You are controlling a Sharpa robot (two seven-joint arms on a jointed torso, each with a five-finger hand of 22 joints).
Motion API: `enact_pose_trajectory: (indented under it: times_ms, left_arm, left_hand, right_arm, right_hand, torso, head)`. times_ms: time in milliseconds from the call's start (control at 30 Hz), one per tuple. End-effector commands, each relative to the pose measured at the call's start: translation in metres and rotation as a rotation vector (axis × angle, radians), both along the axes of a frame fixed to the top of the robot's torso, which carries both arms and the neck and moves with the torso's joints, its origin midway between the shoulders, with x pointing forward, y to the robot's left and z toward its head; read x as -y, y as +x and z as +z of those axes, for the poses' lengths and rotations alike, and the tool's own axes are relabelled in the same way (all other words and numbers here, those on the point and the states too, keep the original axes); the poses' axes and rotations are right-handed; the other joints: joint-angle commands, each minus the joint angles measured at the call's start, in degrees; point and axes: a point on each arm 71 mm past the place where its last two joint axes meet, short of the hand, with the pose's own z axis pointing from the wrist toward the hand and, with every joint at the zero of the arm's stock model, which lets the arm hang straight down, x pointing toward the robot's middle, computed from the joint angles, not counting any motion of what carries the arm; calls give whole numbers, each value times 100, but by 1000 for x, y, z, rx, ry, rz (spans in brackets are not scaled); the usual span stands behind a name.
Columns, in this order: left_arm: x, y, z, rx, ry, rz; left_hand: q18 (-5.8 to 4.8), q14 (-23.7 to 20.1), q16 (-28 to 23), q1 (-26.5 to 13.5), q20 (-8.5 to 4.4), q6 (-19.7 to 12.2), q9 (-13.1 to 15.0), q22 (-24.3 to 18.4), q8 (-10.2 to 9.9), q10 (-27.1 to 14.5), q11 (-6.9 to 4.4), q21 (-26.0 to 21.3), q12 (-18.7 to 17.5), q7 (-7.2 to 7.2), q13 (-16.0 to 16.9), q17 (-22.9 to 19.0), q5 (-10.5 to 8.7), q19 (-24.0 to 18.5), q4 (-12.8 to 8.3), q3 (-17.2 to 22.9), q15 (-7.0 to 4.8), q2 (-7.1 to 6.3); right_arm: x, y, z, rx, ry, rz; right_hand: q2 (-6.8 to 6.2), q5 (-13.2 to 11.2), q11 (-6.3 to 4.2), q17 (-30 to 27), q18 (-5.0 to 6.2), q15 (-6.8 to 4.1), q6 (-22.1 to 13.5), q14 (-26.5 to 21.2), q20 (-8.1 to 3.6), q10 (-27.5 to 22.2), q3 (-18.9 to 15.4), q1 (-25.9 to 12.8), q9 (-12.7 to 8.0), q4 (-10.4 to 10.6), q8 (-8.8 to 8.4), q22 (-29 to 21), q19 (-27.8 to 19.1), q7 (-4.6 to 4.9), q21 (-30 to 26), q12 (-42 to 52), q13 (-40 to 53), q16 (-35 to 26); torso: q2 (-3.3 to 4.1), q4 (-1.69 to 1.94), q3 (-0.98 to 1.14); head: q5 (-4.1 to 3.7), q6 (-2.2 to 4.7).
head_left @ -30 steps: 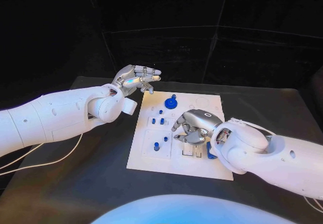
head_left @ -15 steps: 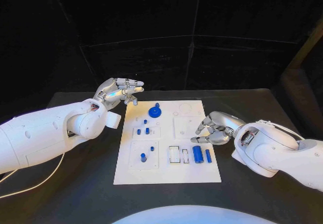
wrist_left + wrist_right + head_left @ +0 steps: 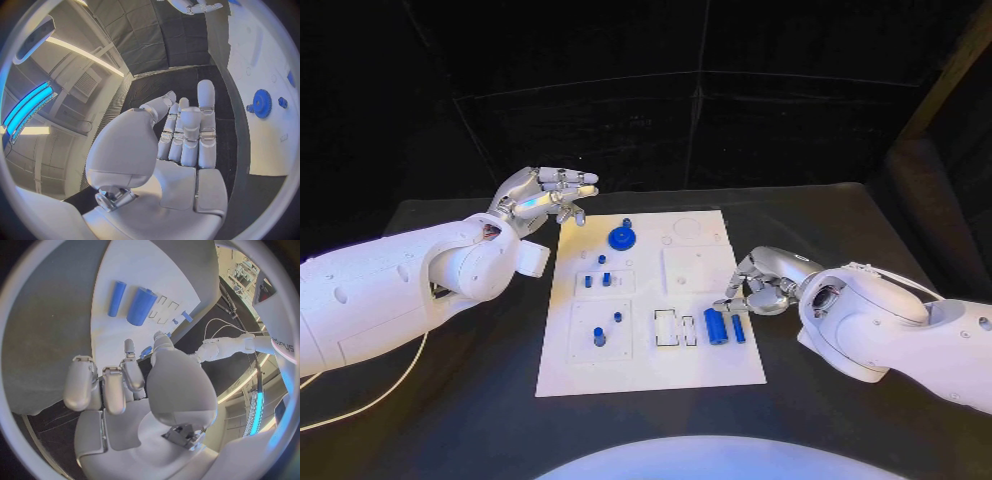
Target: Assemble the parts on the task board
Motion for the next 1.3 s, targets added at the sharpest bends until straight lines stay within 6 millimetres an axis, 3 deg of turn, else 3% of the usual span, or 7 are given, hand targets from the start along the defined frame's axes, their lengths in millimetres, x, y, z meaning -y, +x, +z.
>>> enact_pose_trajectory:
  times_ms: [33, 767, 1300]
  left_arm:
    - [1, 0, 1, 4, -8, -8]
    - [0, 0, 1, 1, -7, -9]
    - [-1, 0, 1, 0, -5, -7]
  left_hand:
    - [77, -35, -36, -37, 4, -4, -5, -5, 22, -42, 8, -39, 29, 34, -3, -4, 15, -19, -9, -31, -6, 39]
    - [77, -33, -33, -52, 7, -6, -4, -10, 24, -47, 9, -44, 35, 35, -4, -3, 16, -17, 0, -41, -4, 39]
    - [77, -33, -31, -60, 8, -11, -5, -12, 24, -53, 10, -48, 37, 37, -4, -3, 16, -16, 5, -47, -3, 37]
  right_arm:
    - [-1, 1, -4, -2, -59, 5]
    - [-16, 0, -21, -77, -116, 65]
    - [-19, -1, -38, -138, -159, 77]
  right_hand:
    - [-4, -5, -32, 244, -45, -50, -2, 377, -24, 3, -60, 40, 28, 8, 53, -1, 6, -44, 17, -29, 2, 15]
    - [102, -34, -71, 254, -47, -81, 18, 378, -49, -3, -190, -47, 158, 22, 279, 12, 9, -91, 18, -74, -13, 12]
    - [234, -28, -98, 266, -50, -104, 20, 380, -70, 7, -198, -12, 248, 12, 410, 25, 13, -121, 20, -94, -8, 12]
  torso:
    - [-2, -1, -3]
    - [8, -6, 3]
    - [5, 1, -7]
  head:
    - [1, -7]
    - [-1, -70]
    - [13, -123]
